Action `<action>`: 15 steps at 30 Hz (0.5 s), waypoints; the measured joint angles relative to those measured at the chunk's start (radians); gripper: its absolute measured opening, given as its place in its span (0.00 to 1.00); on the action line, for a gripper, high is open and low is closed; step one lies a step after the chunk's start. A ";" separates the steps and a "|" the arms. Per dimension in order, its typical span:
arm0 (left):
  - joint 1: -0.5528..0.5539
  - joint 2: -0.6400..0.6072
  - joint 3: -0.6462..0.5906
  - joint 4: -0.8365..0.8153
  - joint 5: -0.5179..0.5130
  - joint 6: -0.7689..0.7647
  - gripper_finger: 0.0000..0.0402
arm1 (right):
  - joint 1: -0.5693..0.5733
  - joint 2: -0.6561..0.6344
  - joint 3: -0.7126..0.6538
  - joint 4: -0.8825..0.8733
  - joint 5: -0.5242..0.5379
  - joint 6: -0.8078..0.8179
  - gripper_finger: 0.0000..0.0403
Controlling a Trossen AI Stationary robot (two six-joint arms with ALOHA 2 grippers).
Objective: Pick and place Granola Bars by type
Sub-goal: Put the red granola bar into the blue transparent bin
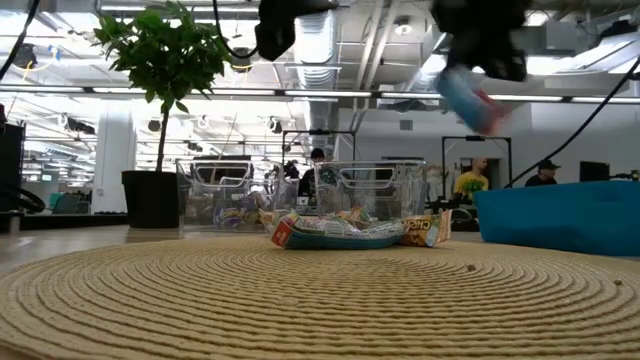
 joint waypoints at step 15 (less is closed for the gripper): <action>-0.013 0.000 0.000 0.002 0.243 0.073 0.29 | -0.062 0.000 0.000 -0.518 0.005 0.019 0.10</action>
